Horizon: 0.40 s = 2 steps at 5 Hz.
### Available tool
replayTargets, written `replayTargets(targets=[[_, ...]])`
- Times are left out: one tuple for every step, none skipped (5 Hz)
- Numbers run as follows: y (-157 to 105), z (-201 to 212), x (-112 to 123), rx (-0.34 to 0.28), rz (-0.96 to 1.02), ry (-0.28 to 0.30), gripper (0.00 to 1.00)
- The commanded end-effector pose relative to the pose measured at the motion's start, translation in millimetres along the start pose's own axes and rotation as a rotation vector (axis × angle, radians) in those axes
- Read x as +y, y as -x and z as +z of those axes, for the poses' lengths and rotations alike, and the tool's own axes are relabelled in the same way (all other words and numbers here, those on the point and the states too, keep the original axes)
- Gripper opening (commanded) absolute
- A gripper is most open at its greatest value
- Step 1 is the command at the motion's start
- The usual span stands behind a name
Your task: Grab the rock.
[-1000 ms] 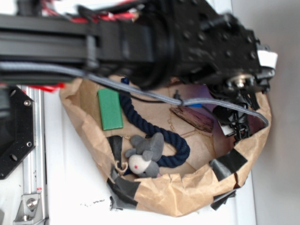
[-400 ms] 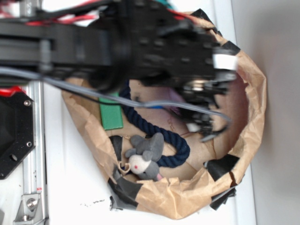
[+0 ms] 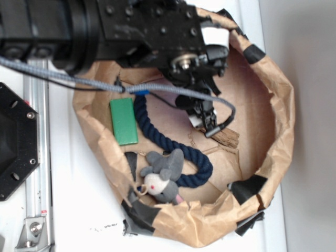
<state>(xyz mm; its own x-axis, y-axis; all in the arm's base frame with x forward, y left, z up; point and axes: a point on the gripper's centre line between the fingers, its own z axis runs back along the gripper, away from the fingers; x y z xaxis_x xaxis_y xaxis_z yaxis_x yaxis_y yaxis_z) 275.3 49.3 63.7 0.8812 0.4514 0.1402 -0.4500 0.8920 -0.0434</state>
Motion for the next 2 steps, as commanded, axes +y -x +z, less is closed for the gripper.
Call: replayTargets(targets=[[-26, -19, -5, 0.03, -0.029, -0.056, 1.0], [-24, -29, -8, 0.066, -0.054, -0.052, 1.0]])
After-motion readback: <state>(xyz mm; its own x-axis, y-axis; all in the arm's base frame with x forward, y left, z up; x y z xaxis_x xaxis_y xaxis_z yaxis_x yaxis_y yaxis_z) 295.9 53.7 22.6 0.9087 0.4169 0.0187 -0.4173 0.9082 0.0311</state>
